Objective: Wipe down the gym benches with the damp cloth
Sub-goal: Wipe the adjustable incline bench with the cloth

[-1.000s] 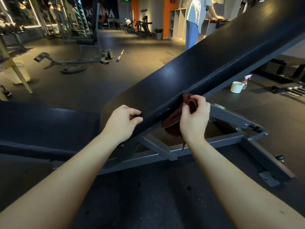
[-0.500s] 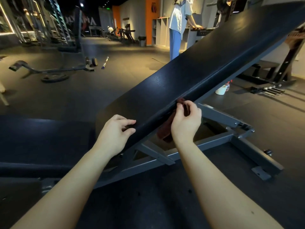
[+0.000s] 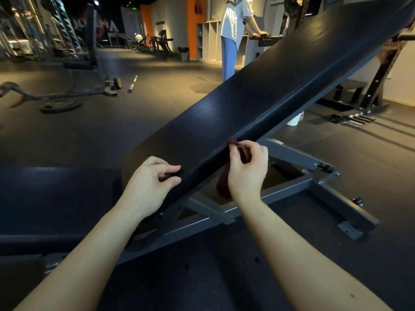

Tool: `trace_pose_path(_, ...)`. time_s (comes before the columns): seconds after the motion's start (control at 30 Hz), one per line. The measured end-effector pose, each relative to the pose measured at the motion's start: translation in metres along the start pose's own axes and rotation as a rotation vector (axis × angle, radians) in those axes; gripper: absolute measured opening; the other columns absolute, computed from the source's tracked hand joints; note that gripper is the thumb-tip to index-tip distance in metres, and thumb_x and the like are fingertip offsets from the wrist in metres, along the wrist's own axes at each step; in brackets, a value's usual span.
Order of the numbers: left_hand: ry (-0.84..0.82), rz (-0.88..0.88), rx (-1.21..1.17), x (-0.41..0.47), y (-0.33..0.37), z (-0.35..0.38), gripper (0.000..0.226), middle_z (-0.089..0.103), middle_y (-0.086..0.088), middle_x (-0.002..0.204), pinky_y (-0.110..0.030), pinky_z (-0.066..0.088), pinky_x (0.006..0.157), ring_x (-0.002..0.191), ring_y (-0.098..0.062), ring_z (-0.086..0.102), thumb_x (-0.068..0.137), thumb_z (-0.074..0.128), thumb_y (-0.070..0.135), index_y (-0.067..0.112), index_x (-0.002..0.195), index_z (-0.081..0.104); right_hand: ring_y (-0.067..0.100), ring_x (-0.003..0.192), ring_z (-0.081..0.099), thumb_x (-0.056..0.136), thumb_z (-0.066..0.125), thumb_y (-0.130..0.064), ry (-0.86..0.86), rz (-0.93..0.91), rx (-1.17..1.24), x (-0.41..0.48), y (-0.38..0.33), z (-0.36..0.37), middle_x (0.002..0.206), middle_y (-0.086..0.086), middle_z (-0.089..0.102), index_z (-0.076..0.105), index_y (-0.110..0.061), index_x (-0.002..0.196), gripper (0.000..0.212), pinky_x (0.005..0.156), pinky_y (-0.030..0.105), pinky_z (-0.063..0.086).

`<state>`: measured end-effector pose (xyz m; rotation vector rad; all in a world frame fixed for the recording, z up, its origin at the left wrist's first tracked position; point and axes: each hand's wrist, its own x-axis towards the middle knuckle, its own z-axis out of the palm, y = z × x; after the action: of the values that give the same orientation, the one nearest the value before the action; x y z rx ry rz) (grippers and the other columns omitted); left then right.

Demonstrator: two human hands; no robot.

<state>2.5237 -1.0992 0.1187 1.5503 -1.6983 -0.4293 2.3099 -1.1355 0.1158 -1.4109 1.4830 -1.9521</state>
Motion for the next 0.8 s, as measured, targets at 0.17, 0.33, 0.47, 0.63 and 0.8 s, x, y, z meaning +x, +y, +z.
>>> trace_pose_path(0.17, -0.011, -0.018, 0.015, 0.004, 0.004, -0.001, 0.024, 0.056, 0.019, 0.111, -0.017, 0.04, 0.085, 0.098, -0.001, 0.056, 0.09, 0.077, 0.028, 0.033, 0.113, 0.076, -0.001, 0.1, 0.059, 0.094, 0.072, -0.013, -0.123, -0.001, 0.047, -0.039, 0.004, 0.012, 0.106, -0.007, 0.054, 0.066, -0.022, 0.102, 0.013, 0.089, 0.007, 0.045)
trace_pose_path(0.33, -0.028, -0.037, 0.023, 0.006, 0.008, -0.005, 0.022, 0.057, 0.02, 0.109, -0.021, 0.044, 0.088, 0.095, 0.001, 0.055, 0.088, 0.078, 0.029, 0.035, 0.11, 0.076, -0.001, 0.088, 0.058, 0.091, 0.076, -0.013, -0.155, -0.065, 0.013, -0.028, 0.007, 0.009, 0.095, 0.0, 0.059, 0.068, -0.017, 0.092, 0.009, 0.08, 0.007, 0.042)
trace_pose_path(0.47, -0.014, -0.035, 0.025, 0.003, 0.007, -0.002, 0.023, 0.057, 0.021, 0.111, -0.013, 0.038, 0.082, 0.095, 0.003, 0.055, 0.09, 0.077, 0.029, 0.035, 0.112, 0.076, -0.004, 0.092, 0.057, 0.095, 0.072, -0.022, 0.018, -0.02, 0.028, 0.019, 0.005, -0.007, 0.101, -0.002, 0.057, 0.066, -0.021, 0.099, 0.006, 0.083, 0.007, 0.044)
trace_pose_path(0.63, -0.028, -0.049, 0.027, 0.005, 0.009, -0.004, 0.023, 0.058, 0.02, 0.11, -0.019, 0.042, 0.087, 0.097, -0.001, 0.057, 0.088, 0.078, 0.028, 0.035, 0.11, 0.076, 0.0, 0.096, 0.059, 0.097, 0.069, -0.018, -0.056, 0.014, 0.087, -0.003, 0.004, 0.002, 0.101, -0.01, 0.053, 0.063, -0.022, 0.103, 0.009, 0.087, 0.005, 0.043)
trace_pose_path(0.8, -0.064, -0.072, 0.025, 0.009, 0.013, -0.009, 0.022, 0.06, 0.016, 0.11, -0.02, 0.041, 0.082, 0.095, -0.005, 0.058, 0.085, 0.082, 0.028, 0.036, 0.105, 0.078, -0.004, 0.094, 0.06, 0.094, 0.074, -0.016, -0.31, 0.016, 0.044, -0.033, 0.012, 0.0, 0.099, -0.007, 0.057, 0.068, -0.021, 0.097, 0.009, 0.082, 0.004, 0.043)
